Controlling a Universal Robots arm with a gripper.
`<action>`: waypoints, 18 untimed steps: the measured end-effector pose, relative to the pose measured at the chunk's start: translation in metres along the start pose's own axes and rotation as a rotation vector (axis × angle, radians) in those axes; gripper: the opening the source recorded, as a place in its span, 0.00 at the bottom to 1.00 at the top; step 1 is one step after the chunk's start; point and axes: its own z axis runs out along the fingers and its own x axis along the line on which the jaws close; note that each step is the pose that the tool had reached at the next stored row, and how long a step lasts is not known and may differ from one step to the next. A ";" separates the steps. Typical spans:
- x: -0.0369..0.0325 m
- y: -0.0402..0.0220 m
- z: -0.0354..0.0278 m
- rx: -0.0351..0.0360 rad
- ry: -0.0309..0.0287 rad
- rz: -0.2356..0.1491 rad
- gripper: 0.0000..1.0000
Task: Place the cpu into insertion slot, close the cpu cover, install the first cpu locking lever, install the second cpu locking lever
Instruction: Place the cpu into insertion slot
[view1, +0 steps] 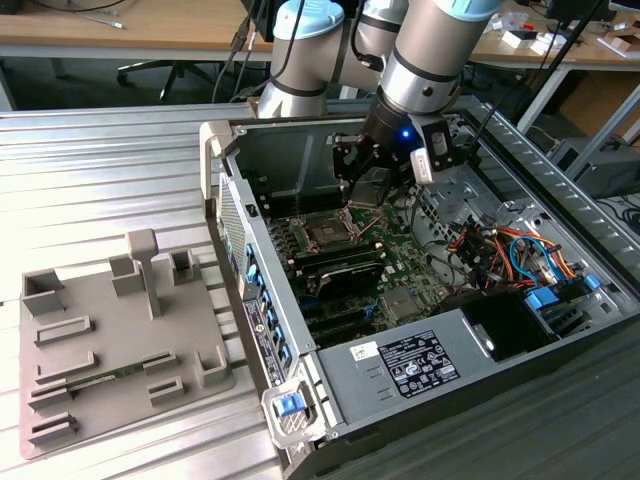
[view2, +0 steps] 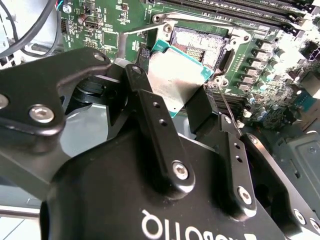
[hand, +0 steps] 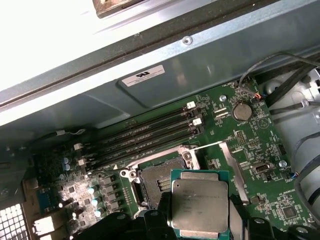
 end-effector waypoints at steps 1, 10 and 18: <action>0.0000 0.0000 0.0000 0.0001 -0.0002 0.003 0.54; 0.0000 0.0000 0.0000 0.0019 -0.0048 0.049 0.54; 0.0000 0.0000 0.0000 0.0027 -0.0080 0.084 0.54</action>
